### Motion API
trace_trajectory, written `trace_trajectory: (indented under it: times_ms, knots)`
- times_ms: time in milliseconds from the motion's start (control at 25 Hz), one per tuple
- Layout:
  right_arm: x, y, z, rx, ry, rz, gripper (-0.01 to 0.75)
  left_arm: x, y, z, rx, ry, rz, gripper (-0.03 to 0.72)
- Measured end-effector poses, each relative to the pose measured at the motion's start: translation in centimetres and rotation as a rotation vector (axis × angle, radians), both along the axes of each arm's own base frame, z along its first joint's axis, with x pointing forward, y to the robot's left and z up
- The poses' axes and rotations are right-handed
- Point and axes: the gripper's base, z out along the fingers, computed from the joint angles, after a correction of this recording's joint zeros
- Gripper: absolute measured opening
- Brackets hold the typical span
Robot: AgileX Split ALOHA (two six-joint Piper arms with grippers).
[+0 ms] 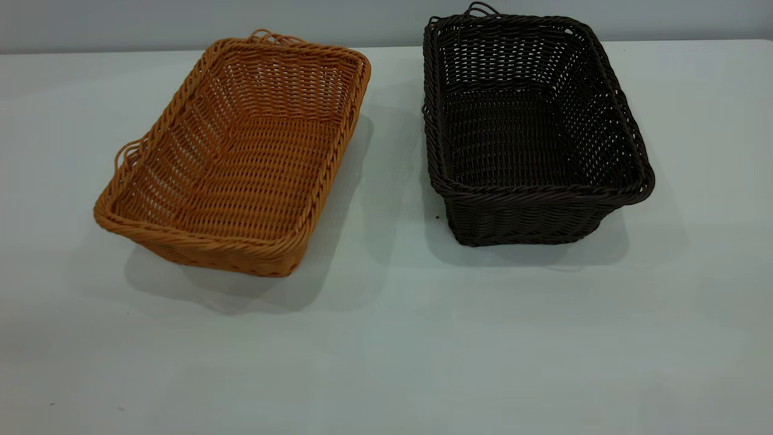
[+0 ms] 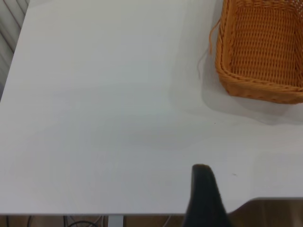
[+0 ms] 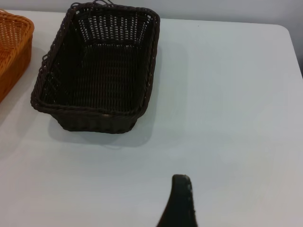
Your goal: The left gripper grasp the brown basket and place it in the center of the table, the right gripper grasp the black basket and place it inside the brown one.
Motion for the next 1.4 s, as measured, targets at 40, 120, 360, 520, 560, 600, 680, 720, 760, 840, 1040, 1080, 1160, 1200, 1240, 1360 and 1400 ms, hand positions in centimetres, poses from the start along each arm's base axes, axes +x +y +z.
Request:
trace_trajectory:
  times_ms: [40,120,360,520,560,600,680,720,760,840,1040,1080,1160,1200,1240,1360,1400]
  knots:
    - [0.00,0.00,0.00,0.000,0.000,0.000,0.561,0.00,0.00,0.00,0.000,0.000,0.000,0.458]
    - [0.00,0.00,0.00,0.000,0.000,0.000,0.561,0.00,0.00,0.00,0.000,0.000,0.000,0.458]
    - [0.00,0.00,0.00,0.000,0.000,0.000,0.561,0.00,0.00,0.00,0.000,0.000,0.000,0.458]
    - [0.00,0.00,0.00,0.000,0.000,0.000,0.561,0.00,0.00,0.00,0.000,0.000,0.000,0.458]
    - [0.00,0.00,0.00,0.000,0.000,0.000,0.561,0.00,0.00,0.00,0.000,0.000,0.000,0.458]
    - [0.00,0.00,0.00,0.000,0.000,0.000,0.561,0.00,0.00,0.00,0.000,0.000,0.000,0.458]
    - [0.00,0.00,0.00,0.000,0.000,0.000,0.561,0.00,0.00,0.00,0.000,0.000,0.000,0.458]
    - [0.00,0.00,0.00,0.000,0.000,0.000,0.561,0.00,0.00,0.00,0.000,0.000,0.000,0.458]
    - [0.00,0.00,0.00,0.000,0.000,0.000,0.561,0.00,0.00,0.00,0.000,0.000,0.000,0.458]
    - [0.00,0.00,0.00,0.000,0.000,0.000,0.561,0.00,0.00,0.00,0.000,0.000,0.000,0.458]
    - [0.00,0.00,0.00,0.000,0.000,0.000,0.561,0.00,0.00,0.00,0.000,0.000,0.000,0.458]
    - [0.00,0.00,0.00,0.000,0.000,0.000,0.561,0.00,0.00,0.00,0.000,0.000,0.000,0.458]
    - [0.00,0.00,0.00,0.000,0.000,0.000,0.561,0.00,0.00,0.00,0.000,0.000,0.000,0.458]
    - [0.00,-0.01,0.00,-0.001,0.000,-0.001,0.561,0.00,0.00,0.00,0.000,0.000,0.000,0.458]
    - [0.01,-0.07,0.00,-0.009,-0.001,-0.004,0.561,0.00,0.00,0.00,0.000,0.000,0.000,0.458]
    - [0.05,-0.31,0.01,-0.034,-0.006,-0.020,0.561,0.00,0.00,0.00,0.000,0.000,0.000,0.458]
    - [0.05,-0.33,0.01,-0.037,-0.006,-0.021,0.561,0.00,0.00,0.00,0.000,0.000,0.000,0.458]
